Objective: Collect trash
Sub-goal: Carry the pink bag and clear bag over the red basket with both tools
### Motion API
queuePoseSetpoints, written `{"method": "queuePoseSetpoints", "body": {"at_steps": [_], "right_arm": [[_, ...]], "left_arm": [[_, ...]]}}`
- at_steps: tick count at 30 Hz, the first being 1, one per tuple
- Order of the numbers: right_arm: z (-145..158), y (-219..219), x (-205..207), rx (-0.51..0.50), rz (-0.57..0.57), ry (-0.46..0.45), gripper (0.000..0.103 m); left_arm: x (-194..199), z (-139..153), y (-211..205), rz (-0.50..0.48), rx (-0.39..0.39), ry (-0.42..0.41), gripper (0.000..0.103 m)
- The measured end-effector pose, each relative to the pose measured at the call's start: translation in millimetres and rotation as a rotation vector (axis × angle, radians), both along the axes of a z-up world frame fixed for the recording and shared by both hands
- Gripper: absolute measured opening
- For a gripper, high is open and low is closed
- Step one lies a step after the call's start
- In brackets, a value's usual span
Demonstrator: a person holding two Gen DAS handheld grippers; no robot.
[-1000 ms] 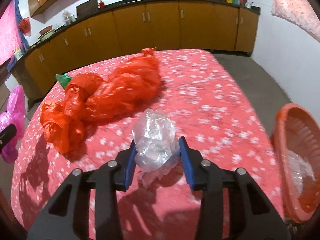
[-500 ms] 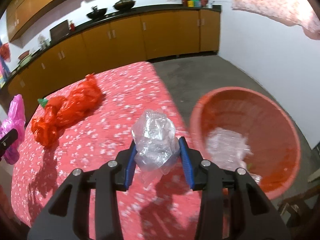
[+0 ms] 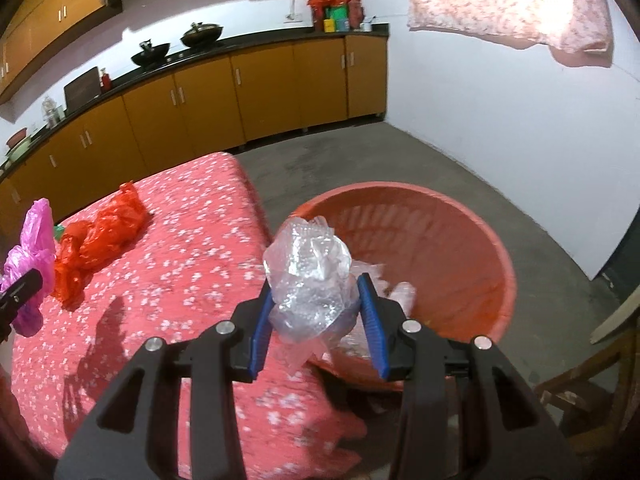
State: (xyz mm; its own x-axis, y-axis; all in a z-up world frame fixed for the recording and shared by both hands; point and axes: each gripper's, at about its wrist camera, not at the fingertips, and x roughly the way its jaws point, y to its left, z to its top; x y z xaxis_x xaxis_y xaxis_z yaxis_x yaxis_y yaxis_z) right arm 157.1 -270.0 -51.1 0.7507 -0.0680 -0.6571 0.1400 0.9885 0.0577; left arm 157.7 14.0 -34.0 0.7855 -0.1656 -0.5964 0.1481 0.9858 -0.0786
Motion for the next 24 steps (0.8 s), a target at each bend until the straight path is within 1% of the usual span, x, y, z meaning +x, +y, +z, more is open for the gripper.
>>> {"method": "queuePoseSetpoints", "body": {"at_steps": [9, 16, 24], "right_arm": [[6, -33, -14, -0.008, -0.066, -0.010, 0.040], [7, -46, -14, -0.004, -0.099, -0.016, 0.040], [2, -59, -11, 0.005, -0.132, -0.011, 0.040]], "left_arm": [[5, -1, -46, -0.091, 0.015, 0.003, 0.067], [14, 1, -77, -0.154, 0.038, -0.002, 0.067], [18, 0, -105, -0.229, 0.045, -0.004, 0.067]]}}
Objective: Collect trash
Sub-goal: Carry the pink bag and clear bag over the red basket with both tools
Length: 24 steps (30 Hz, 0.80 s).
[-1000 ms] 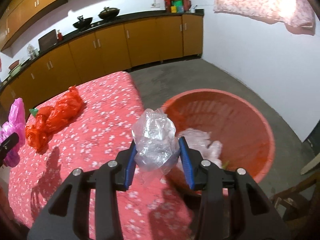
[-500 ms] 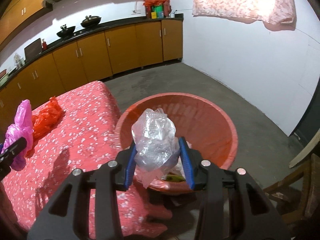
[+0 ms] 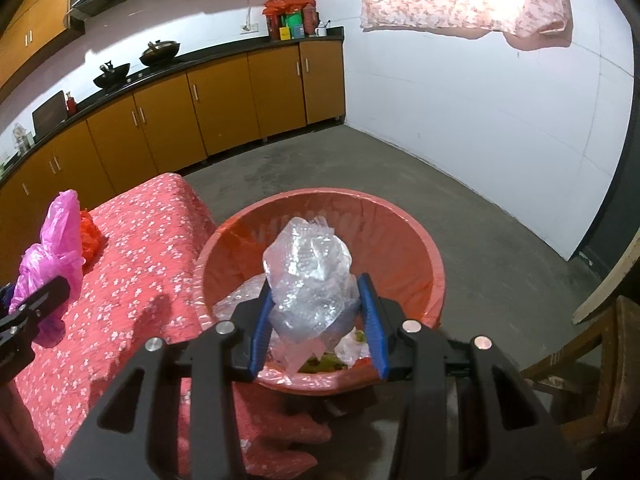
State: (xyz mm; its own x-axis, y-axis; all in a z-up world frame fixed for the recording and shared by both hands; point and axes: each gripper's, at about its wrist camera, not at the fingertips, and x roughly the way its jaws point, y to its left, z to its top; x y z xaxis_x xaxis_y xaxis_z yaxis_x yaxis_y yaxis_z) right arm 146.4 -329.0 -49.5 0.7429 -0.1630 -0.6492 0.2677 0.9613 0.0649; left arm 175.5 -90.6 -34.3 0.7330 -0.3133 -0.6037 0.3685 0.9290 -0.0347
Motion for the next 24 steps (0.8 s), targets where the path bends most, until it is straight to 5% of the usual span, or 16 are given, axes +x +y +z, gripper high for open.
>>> {"method": "queuePoseSetpoints", "body": {"at_steps": [24], "right_arm": [[12, -57, 38, 0.026, -0.067, -0.067, 0.040]], "left_arm": [[46, -18, -96, -0.256, -0.036, 0.044, 0.066]]}}
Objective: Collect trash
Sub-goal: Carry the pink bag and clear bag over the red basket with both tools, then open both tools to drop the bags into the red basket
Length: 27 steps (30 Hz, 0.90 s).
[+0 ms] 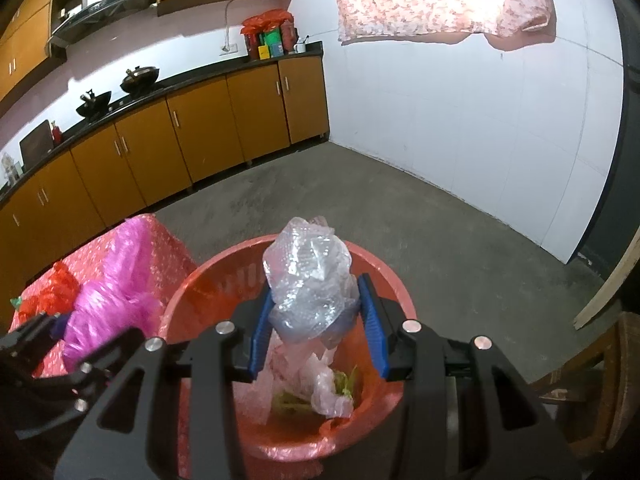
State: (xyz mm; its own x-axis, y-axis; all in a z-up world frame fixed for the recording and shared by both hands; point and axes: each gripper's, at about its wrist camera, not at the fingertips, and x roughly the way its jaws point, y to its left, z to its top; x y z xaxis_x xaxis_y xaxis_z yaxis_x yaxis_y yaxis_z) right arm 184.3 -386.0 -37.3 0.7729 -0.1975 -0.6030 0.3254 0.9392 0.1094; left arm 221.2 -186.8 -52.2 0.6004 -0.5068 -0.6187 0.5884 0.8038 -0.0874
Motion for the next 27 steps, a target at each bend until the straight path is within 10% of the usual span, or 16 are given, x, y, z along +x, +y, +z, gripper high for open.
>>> {"method": "queuePoseSetpoints", "body": {"at_steps": [15, 24, 27], "right_arm": [[-7, -21, 18, 0.075, -0.003, -0.028, 0.042], [0, -21, 13, 0.117, 0.012, -0.084, 0.069], [2, -16, 5, 0.079, -0.004, -0.098, 0.092]], "left_arm": [[17, -18, -30, -0.052, 0.027, 0.023, 0.069], [19, -21, -21, -0.012, 0.035, 0.030, 0.077], [16, -17, -6, 0.026, 0.029, 0.015, 0.083]]}}
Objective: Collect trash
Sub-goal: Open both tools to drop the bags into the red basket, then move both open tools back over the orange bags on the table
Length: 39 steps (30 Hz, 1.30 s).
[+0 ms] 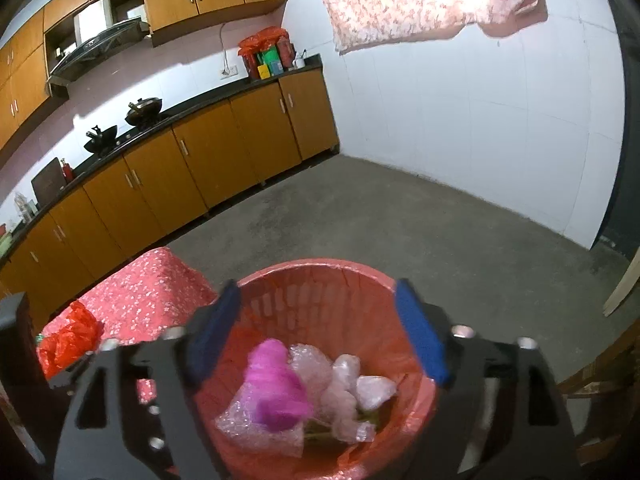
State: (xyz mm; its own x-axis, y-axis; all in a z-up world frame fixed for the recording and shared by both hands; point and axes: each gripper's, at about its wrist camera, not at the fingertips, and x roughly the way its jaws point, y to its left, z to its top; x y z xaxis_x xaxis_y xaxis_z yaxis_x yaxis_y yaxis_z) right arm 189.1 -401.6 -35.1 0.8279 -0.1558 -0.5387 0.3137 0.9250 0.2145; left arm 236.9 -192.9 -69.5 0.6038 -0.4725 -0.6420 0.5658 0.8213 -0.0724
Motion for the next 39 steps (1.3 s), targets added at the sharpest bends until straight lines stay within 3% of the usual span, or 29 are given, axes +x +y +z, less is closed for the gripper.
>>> {"method": "queuePoseSetpoints", "body": {"at_steps": [1, 3, 8, 22, 27, 33, 39], "right_arm": [[2, 4, -4, -0.026, -0.017, -0.011, 0.099], [4, 12, -10, -0.083, -0.039, -0.029, 0.099], [0, 40, -14, -0.229, -0.077, 0.033, 0.099], [-19, 131, -9, -0.101, 0.114, 0.064, 0.099], [-22, 162, -6, -0.081, 0.173, 0.077, 0.099], [-21, 191, -3, -0.114, 0.221, 0.091, 0.099], [-20, 201, -1, -0.150, 0.239, 0.105, 0.099]], "left_arm": [[-3, 2, 8, 0.020, 0.000, -0.013, 0.086], [-9, 5, 24, 0.055, 0.003, -0.037, 0.088], [-27, 10, 67, 0.149, 0.023, -0.083, 0.092], [-70, 22, 257, 0.654, 0.118, -0.165, 0.095], [-61, 19, 317, 0.798, 0.073, -0.114, 0.095], [-37, 16, 333, 0.825, 0.002, -0.058, 0.095], [-9, -2, 338, 0.832, 0.033, 0.017, 0.084]]}}
